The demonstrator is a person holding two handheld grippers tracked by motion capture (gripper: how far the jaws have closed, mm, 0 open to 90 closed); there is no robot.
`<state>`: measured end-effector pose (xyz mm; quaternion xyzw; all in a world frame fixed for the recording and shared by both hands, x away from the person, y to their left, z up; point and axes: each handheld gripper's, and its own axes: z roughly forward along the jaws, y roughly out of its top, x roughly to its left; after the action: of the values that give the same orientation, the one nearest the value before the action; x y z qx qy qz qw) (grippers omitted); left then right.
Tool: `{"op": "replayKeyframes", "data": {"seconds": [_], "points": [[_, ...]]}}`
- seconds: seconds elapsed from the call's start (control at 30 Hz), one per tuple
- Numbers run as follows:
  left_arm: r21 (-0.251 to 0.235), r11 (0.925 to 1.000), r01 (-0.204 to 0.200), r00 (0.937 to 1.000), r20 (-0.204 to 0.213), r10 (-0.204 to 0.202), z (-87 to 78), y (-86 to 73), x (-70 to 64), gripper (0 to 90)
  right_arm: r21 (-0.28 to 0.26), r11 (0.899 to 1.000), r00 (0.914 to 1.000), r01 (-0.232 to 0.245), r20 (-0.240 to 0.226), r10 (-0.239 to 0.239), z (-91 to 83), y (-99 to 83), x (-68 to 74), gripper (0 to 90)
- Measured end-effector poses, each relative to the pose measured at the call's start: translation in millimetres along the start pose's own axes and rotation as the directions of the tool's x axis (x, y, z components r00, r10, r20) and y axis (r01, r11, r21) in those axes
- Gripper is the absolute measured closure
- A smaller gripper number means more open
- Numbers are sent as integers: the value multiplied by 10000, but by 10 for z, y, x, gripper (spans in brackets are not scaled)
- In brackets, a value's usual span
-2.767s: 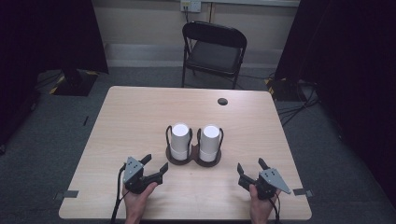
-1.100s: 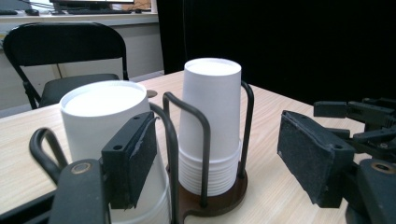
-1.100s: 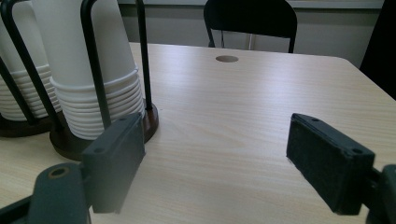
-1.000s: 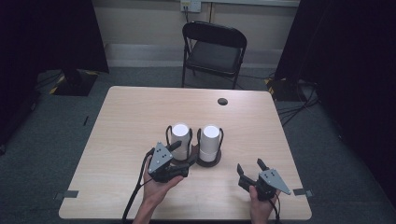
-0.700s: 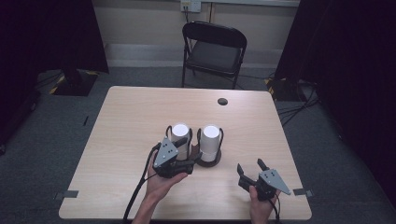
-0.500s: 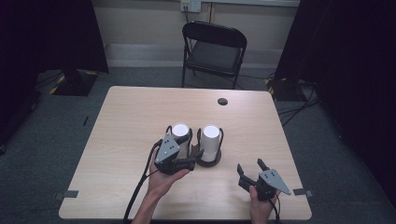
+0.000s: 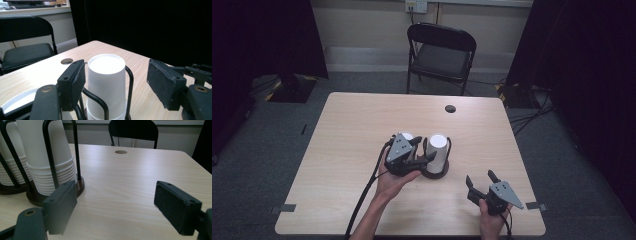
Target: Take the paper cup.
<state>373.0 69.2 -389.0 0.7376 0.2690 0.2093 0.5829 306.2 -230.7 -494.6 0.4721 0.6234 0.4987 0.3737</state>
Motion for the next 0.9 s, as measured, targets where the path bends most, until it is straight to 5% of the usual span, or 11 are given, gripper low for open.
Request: {"op": "replayKeyframes", "data": {"seconds": [0.27,0.9], "points": [[432,9987,280,9996,7,-281,179,33,42,337,-37,10000,10000,-67,21,67,-5,-2,-3,179],[786,9962,371,9988,285,-394,501,75,122,190,-83,9999,9999,-109,1,109,-8,-3,-7,183]]}}
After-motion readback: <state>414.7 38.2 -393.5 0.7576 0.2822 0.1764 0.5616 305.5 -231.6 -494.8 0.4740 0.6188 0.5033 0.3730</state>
